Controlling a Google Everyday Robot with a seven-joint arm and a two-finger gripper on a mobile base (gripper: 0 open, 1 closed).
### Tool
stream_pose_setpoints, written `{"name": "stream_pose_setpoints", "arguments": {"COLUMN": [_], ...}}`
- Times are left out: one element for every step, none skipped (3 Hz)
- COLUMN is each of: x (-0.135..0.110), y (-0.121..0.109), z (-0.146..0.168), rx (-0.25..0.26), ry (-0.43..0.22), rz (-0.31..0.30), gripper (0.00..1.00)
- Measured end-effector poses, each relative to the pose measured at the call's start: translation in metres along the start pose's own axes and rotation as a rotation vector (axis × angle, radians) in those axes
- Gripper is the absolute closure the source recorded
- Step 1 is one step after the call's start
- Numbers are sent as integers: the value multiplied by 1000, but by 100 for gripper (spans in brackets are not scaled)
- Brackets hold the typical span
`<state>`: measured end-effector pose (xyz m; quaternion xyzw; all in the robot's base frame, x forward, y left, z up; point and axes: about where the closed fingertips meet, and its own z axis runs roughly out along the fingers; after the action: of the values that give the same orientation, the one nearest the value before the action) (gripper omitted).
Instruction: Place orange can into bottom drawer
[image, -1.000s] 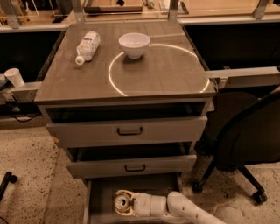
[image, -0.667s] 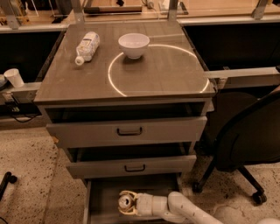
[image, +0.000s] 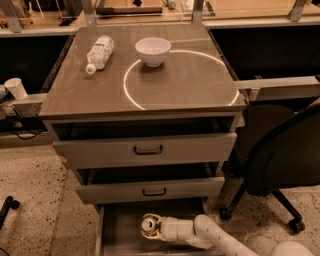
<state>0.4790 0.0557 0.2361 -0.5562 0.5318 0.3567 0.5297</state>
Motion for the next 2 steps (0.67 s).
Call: {"name": "stream_pose_setpoints", "arguments": {"x": [25,37], "y": [-15,-24], "z": [-2,2], "rx": [10,14], "ry": [-22,-35], "rz": [42,77], "gripper": [100,81]}}
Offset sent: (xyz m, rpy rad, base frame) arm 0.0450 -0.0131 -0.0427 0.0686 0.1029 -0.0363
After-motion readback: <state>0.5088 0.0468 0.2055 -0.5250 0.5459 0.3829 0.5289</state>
